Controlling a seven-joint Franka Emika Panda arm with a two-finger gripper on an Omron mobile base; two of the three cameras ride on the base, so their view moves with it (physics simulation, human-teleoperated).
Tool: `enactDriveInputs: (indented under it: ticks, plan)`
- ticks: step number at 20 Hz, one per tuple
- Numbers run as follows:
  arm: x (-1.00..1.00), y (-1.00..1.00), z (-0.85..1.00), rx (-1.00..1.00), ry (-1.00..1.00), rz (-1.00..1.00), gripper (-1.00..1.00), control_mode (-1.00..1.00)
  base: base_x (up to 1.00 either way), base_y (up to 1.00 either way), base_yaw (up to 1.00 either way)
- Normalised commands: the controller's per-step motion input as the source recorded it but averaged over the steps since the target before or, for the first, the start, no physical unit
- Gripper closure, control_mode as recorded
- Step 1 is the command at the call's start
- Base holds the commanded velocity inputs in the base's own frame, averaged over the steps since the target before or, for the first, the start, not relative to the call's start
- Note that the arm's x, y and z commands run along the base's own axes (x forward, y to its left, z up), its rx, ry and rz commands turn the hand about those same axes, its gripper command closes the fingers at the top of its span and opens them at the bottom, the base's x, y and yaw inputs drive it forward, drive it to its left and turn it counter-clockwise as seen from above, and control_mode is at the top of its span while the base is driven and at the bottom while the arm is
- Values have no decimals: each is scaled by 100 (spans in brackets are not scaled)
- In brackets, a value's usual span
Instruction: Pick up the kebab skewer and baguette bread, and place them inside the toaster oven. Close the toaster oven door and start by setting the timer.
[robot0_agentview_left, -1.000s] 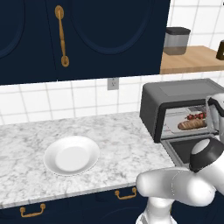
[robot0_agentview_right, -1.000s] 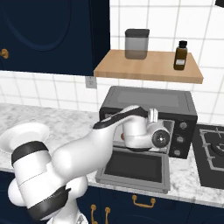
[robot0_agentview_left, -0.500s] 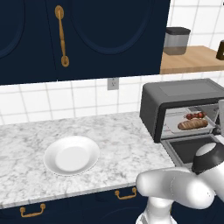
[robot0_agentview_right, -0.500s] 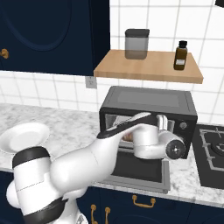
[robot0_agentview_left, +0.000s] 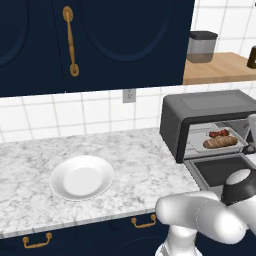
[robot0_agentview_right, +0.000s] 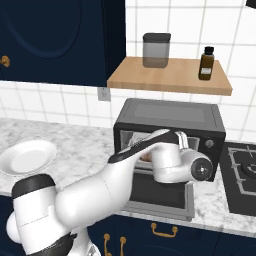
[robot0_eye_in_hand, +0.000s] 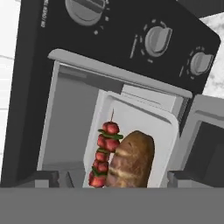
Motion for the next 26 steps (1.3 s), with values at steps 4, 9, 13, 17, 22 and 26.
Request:
enactDriveInputs:
  ticks: [4, 9, 13, 17, 22, 26]
  plan:
    - [-6, 13, -1, -41, -10, 18, -100, -100, 0, 0, 0]
    - [-29, 25, -19, -48, -14, 23, -100, -100, 0, 0, 0]
    - [-14, 53, -26, -49, -19, 18, -100, -100, 0, 0, 0]
    - [-2, 49, -17, -45, -21, 15, -100, -100, 0, 0, 0]
    - [0, 23, 0, -32, -22, 15, -100, -100, 0, 0, 0]
    - [0, -9, 0, -20, -20, 12, -100, -100, 0, 0, 0]
